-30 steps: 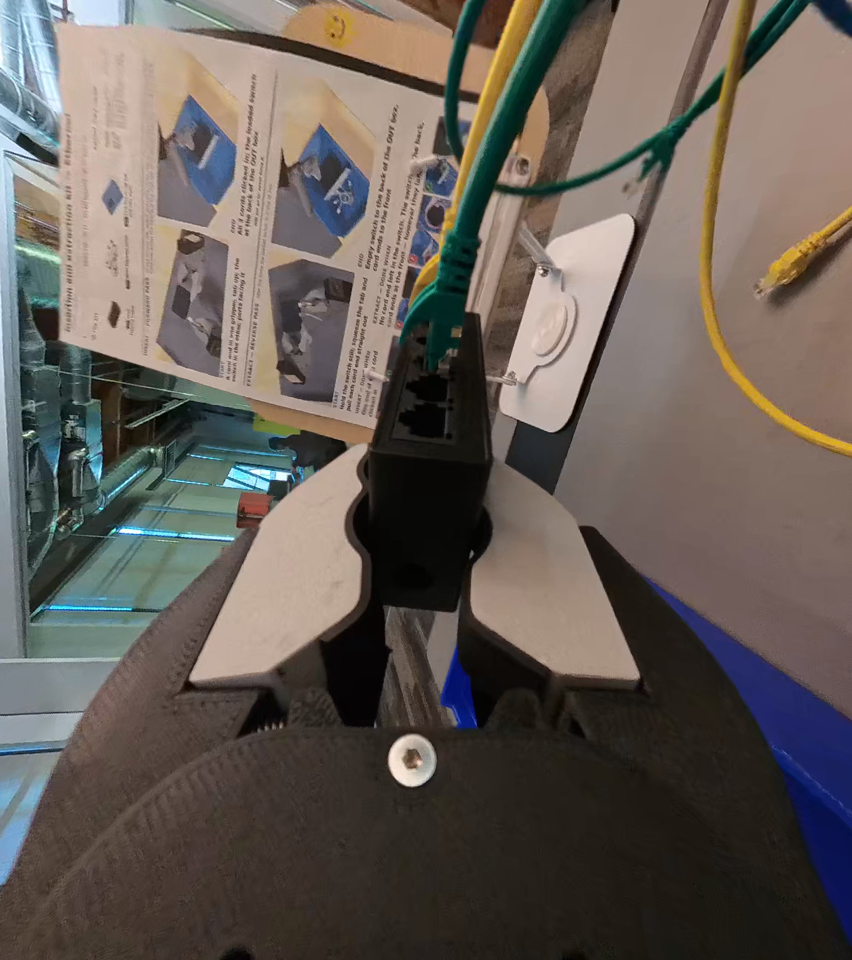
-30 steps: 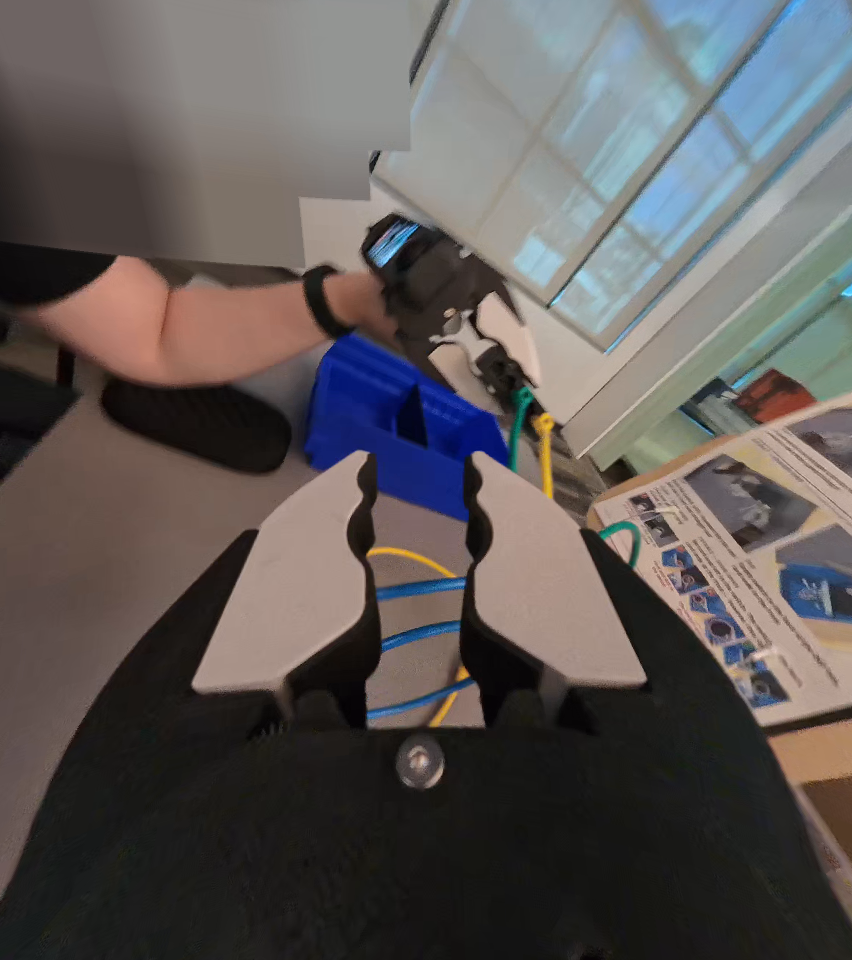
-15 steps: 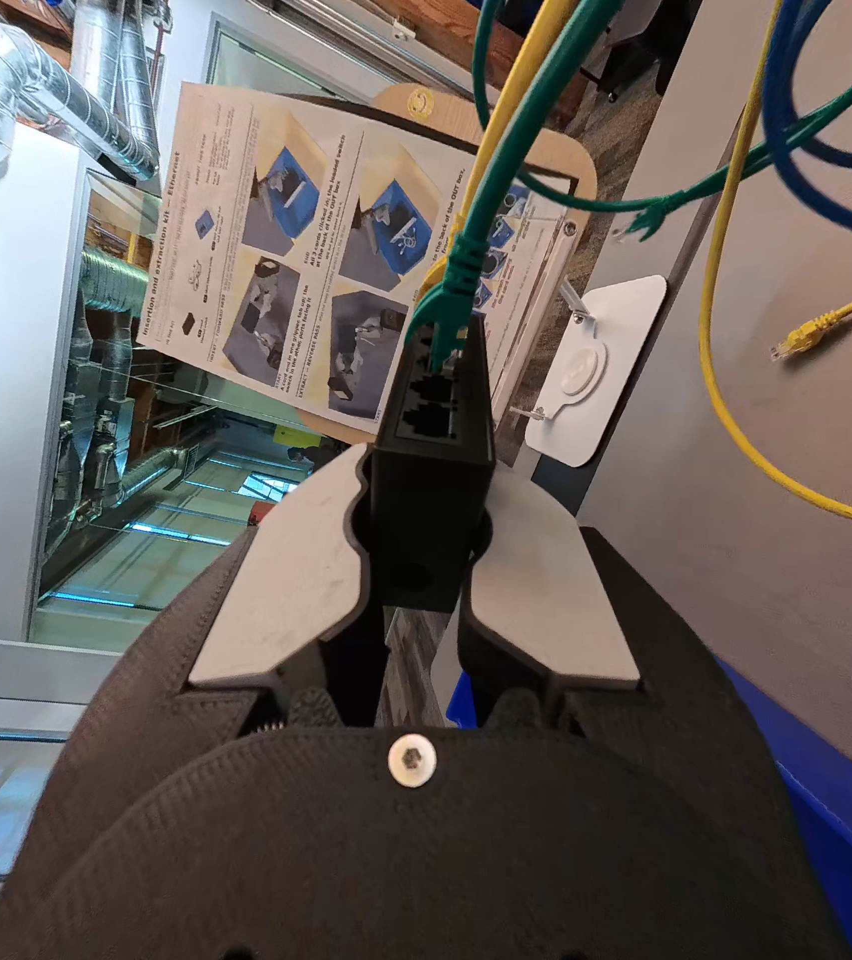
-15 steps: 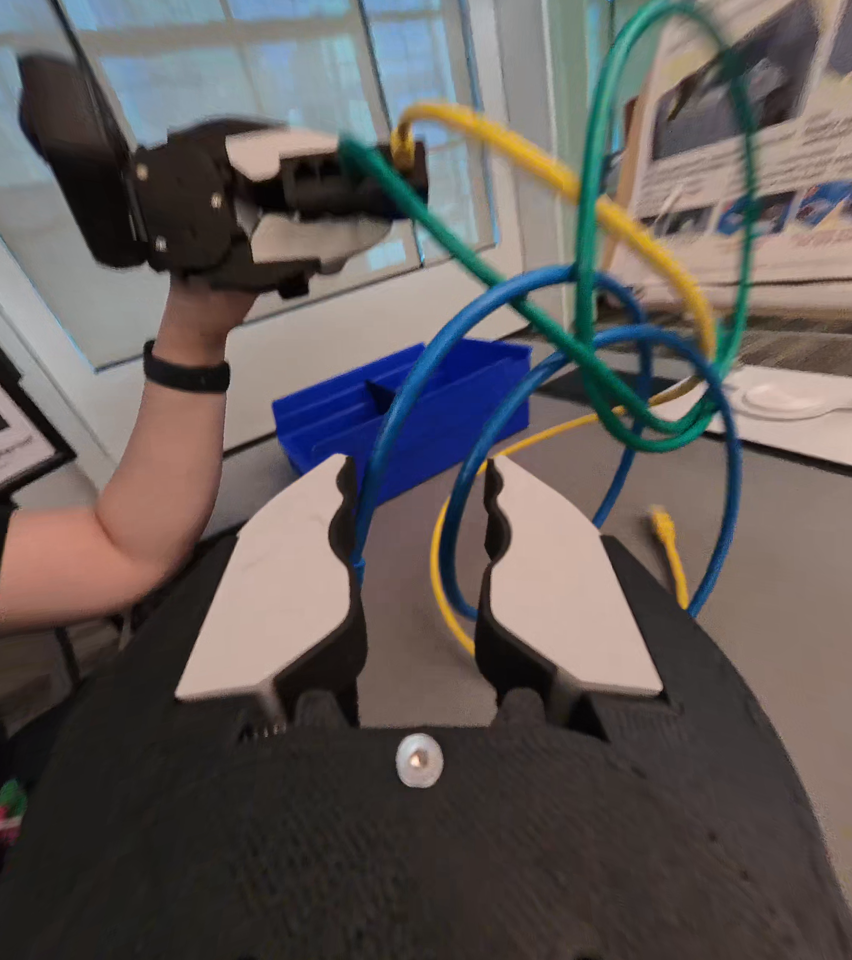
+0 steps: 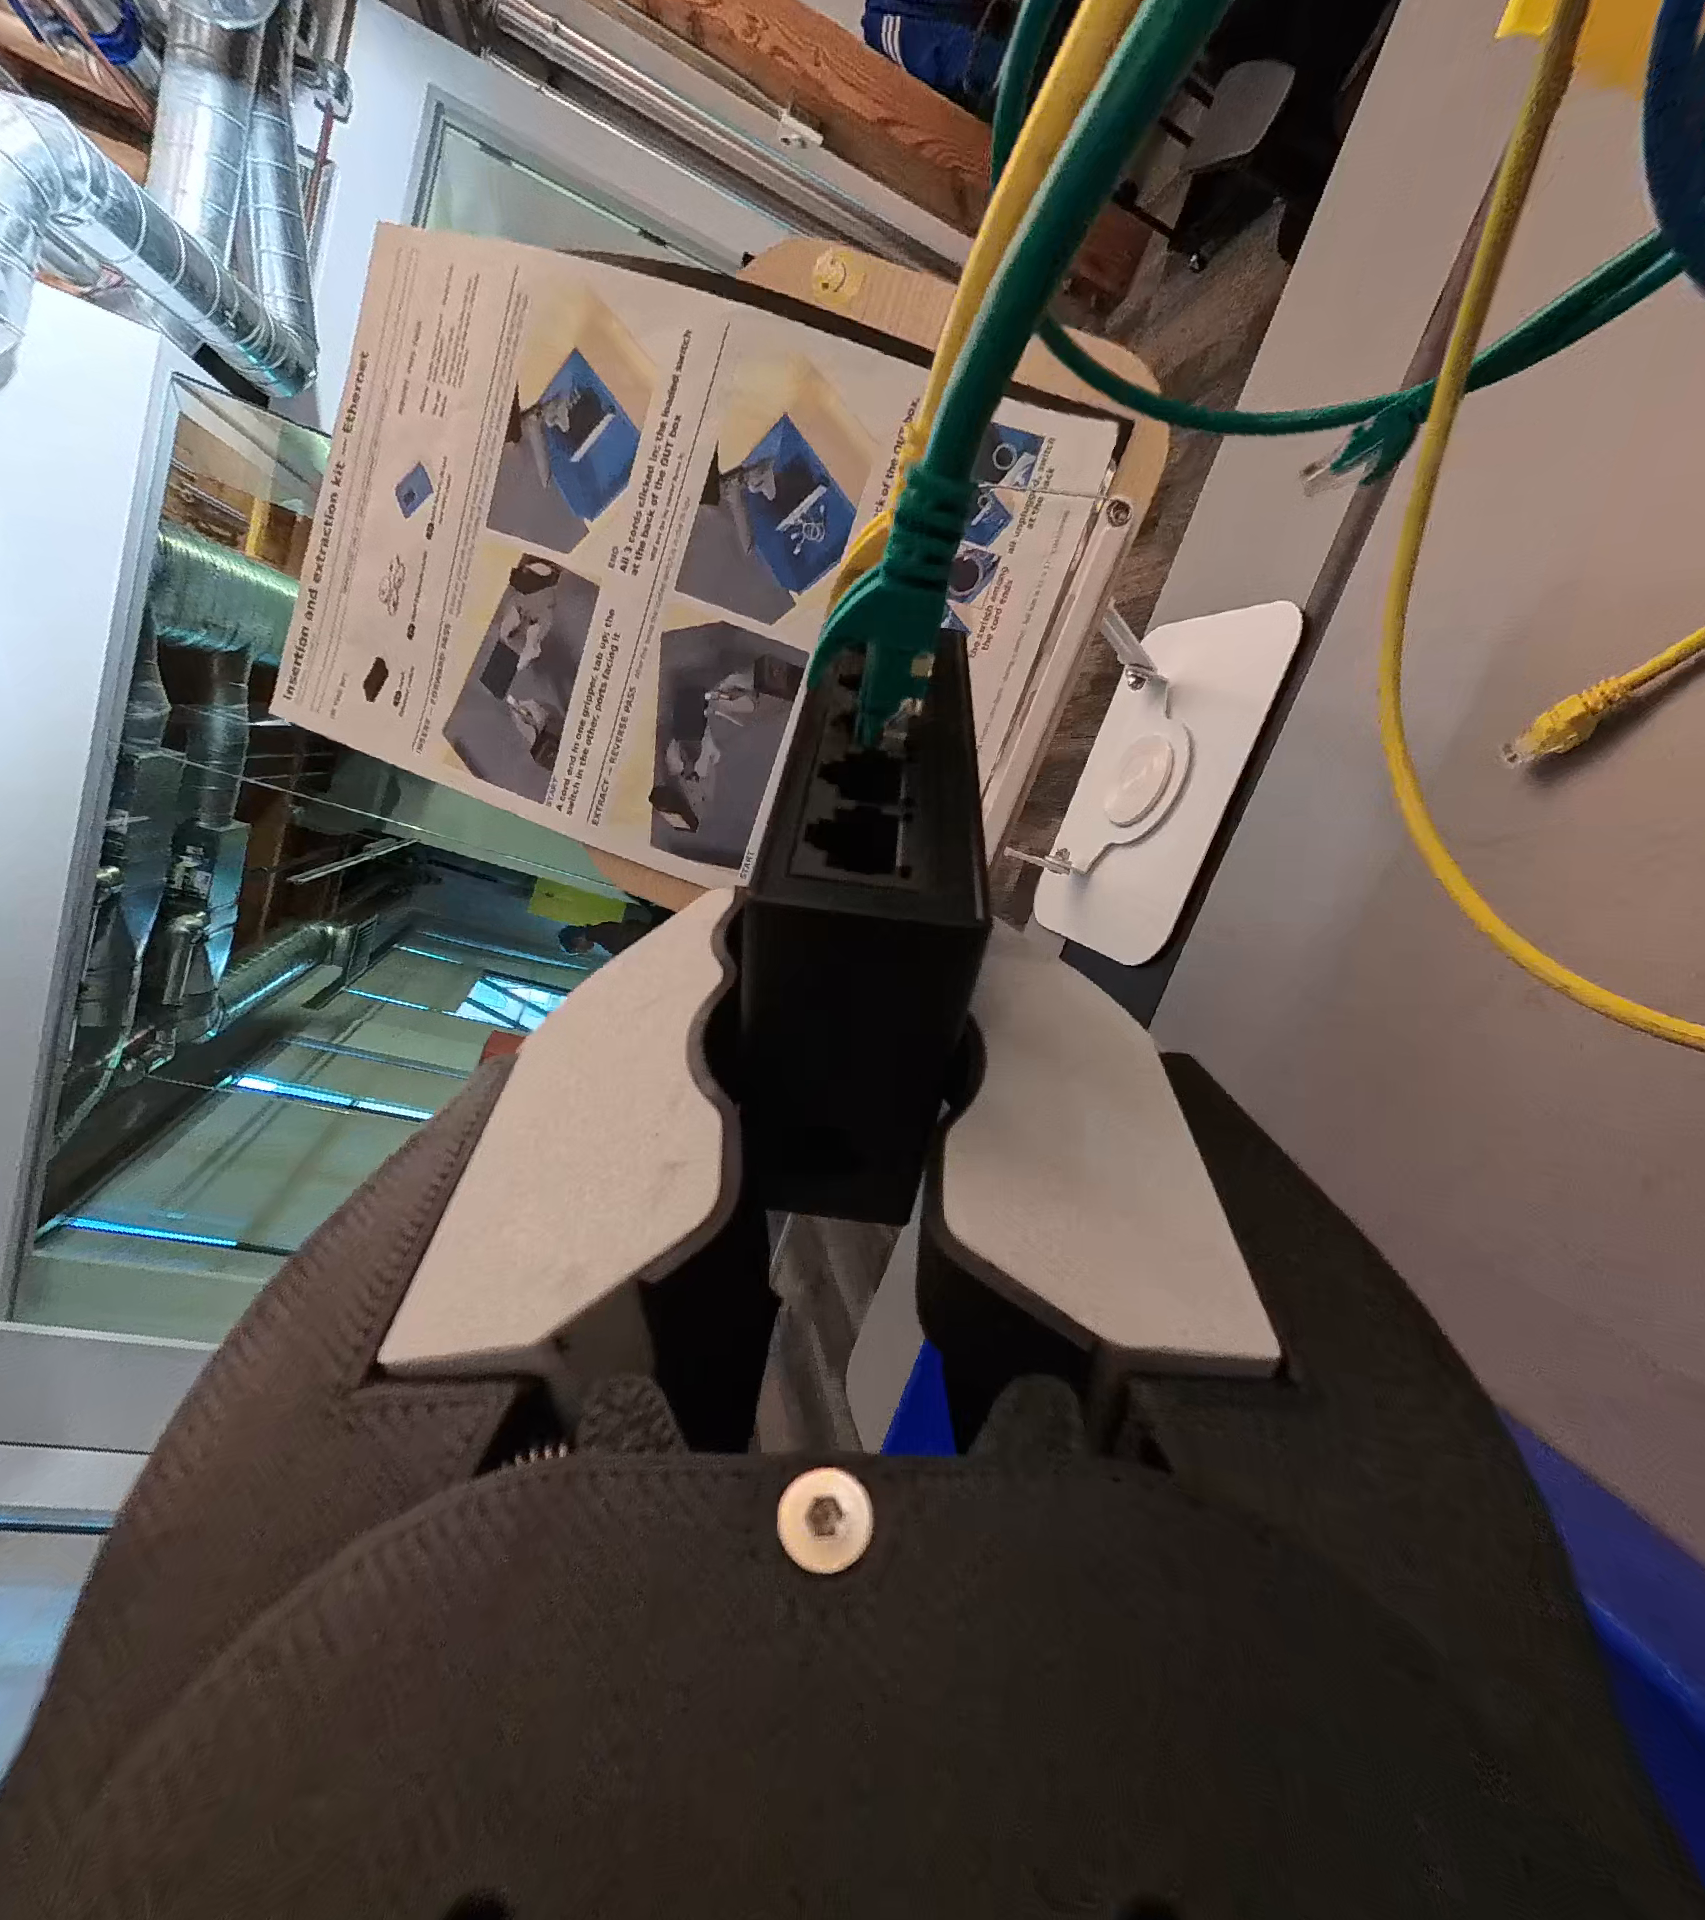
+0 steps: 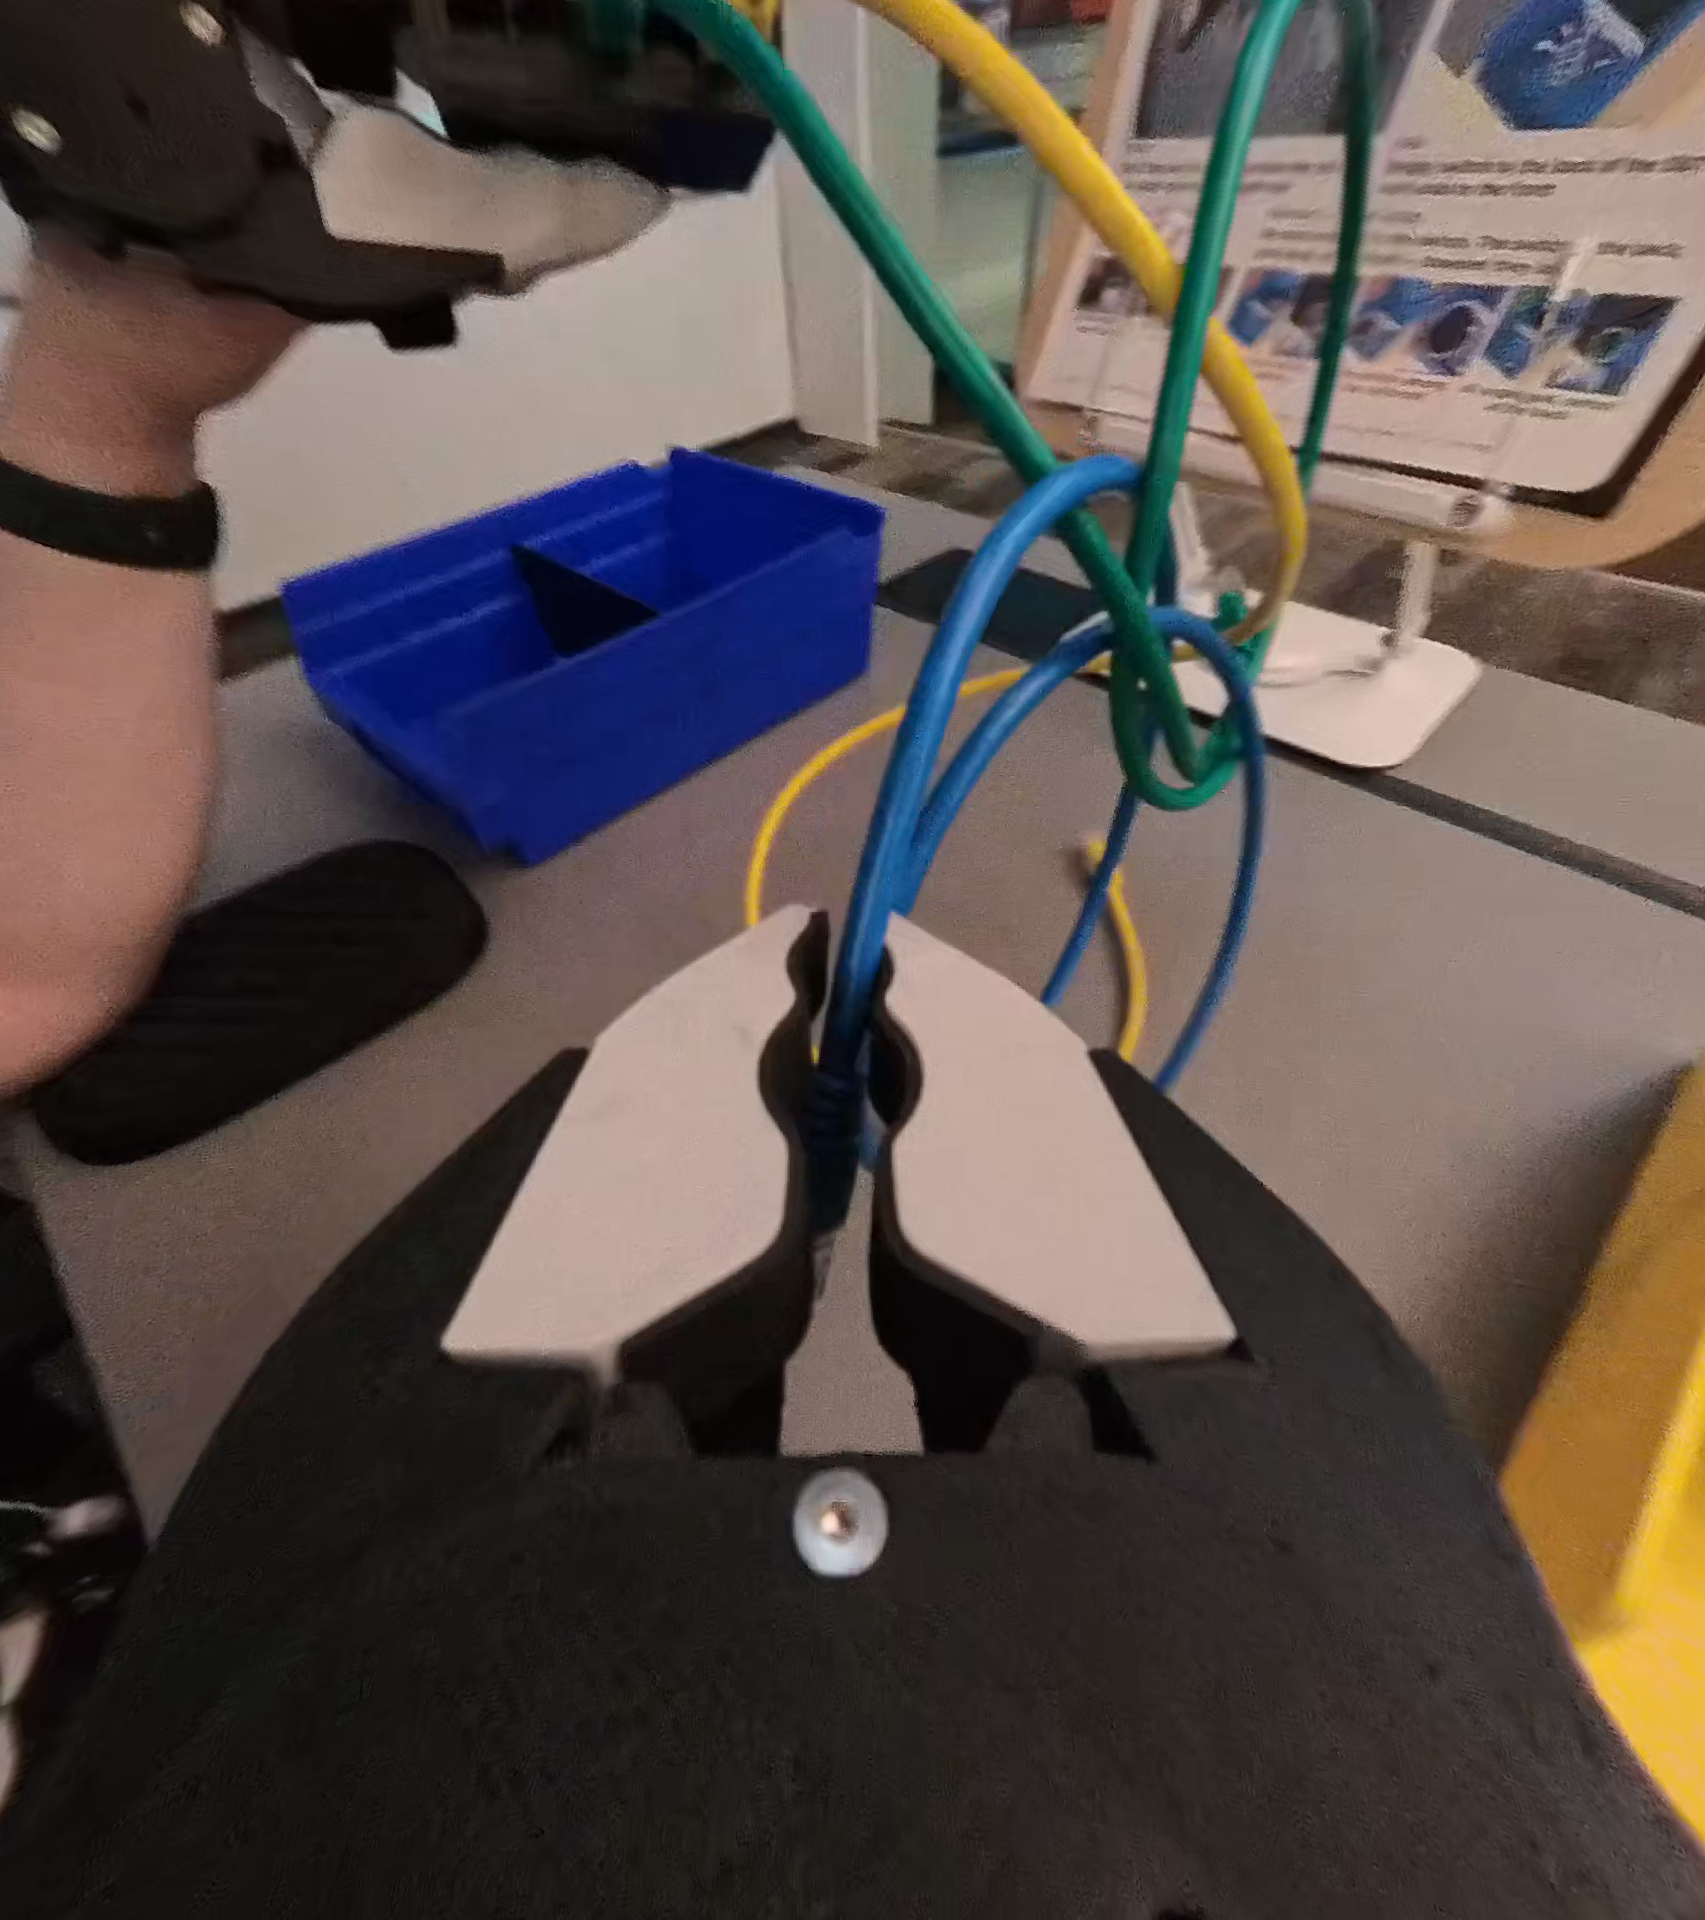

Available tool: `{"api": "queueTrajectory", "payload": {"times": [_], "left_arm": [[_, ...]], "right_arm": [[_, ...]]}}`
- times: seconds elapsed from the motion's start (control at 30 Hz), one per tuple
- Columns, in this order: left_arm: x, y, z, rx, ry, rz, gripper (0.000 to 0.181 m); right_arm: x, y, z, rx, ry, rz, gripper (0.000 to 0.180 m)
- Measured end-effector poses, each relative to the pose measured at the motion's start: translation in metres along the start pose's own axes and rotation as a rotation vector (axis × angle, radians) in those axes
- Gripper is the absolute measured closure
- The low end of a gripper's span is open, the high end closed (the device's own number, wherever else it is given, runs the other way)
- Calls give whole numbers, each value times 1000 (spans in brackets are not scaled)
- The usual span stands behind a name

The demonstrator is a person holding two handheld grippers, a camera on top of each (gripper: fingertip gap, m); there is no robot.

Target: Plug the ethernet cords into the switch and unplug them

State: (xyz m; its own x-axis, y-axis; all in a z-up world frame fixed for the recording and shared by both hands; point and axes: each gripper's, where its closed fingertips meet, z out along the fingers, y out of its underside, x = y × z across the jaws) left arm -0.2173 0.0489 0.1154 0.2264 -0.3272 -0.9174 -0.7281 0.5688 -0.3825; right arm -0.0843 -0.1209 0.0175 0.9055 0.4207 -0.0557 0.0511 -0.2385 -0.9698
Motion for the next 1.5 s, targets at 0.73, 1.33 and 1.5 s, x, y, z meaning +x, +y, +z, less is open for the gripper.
{"api": "queueTrajectory", "payload": {"times": [0.73,1.33,1.5], "left_arm": [[58,-57,7,107,98,185,150],[0,5,0,5,15,-6,150],[0,7,0,13,21,-9,150]], "right_arm": [[16,-45,9,-981,-88,-481,174],[-17,24,-3,-11,34,-416,133],[44,43,26,-72,292,-605,133]]}}
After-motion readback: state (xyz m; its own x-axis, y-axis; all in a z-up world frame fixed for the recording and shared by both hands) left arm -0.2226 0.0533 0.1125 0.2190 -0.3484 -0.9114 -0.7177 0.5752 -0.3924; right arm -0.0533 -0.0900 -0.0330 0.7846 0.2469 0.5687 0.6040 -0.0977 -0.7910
